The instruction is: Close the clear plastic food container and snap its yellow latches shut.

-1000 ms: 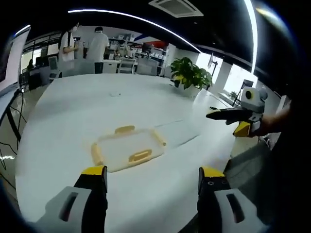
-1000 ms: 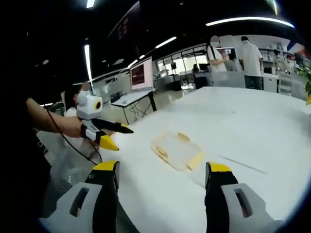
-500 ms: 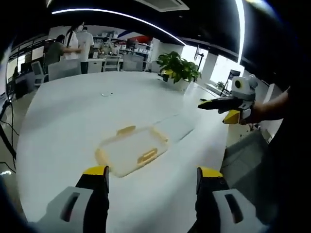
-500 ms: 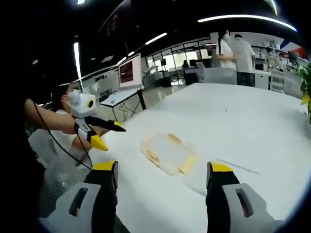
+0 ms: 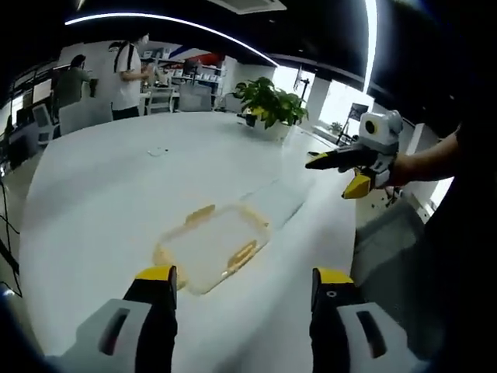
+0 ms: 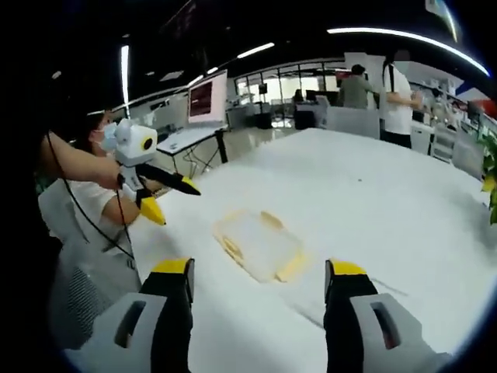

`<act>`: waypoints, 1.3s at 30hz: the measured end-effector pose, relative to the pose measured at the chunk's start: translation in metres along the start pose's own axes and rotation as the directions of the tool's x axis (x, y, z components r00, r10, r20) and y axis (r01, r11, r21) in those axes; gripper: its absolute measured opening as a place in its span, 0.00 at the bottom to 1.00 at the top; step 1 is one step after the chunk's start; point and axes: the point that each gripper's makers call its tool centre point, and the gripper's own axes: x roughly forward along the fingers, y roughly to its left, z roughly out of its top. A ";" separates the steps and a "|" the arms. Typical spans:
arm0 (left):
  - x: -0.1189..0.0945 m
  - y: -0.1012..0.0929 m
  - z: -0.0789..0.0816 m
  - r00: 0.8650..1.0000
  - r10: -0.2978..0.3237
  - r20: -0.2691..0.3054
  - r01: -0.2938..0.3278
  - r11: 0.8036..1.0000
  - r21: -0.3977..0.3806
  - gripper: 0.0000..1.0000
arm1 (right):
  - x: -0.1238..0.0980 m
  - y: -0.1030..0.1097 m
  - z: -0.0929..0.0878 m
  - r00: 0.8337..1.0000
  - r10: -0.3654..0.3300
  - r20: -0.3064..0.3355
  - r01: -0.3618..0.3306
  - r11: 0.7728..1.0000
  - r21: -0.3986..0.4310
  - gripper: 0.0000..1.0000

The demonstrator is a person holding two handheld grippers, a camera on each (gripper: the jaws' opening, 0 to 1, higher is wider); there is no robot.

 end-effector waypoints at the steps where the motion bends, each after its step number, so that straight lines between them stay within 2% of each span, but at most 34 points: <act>1: -0.001 0.000 -0.001 1.000 -0.002 -0.005 0.002 1.000 0.004 0.66 | 0.002 -0.001 0.001 1.000 0.003 0.003 -0.003 1.000 0.000 0.65; 7: -0.001 0.009 -0.006 0.999 -0.009 -0.047 0.011 0.998 0.056 0.64 | 0.012 0.000 0.000 0.999 0.020 -0.032 -0.022 0.997 -0.072 0.65; 12: 0.005 0.018 -0.008 0.996 -0.013 -0.090 0.022 0.994 0.106 0.63 | 0.025 -0.001 -0.007 0.994 0.054 -0.096 -0.068 0.987 -0.147 0.64; 19: 0.014 0.028 -0.010 0.990 -0.021 -0.137 0.044 0.985 0.166 0.63 | 0.041 -0.011 -0.010 0.988 0.072 -0.140 -0.097 0.978 -0.183 0.63; 26: 0.019 0.033 -0.015 0.982 -0.031 -0.186 0.074 0.970 0.229 0.60 | 0.048 -0.014 -0.014 0.982 0.093 -0.167 -0.127 0.970 -0.207 0.61; 34: 0.025 0.042 -0.013 0.977 -0.052 -0.205 0.100 0.968 0.232 0.59 | 0.056 -0.021 -0.016 0.973 0.103 -0.207 -0.150 0.962 -0.228 0.61; 39: 0.029 0.048 -0.019 0.963 -0.044 -0.266 0.127 0.944 0.304 0.60 | 0.062 -0.021 -0.023 0.959 0.118 -0.256 -0.185 0.948 -0.257 0.59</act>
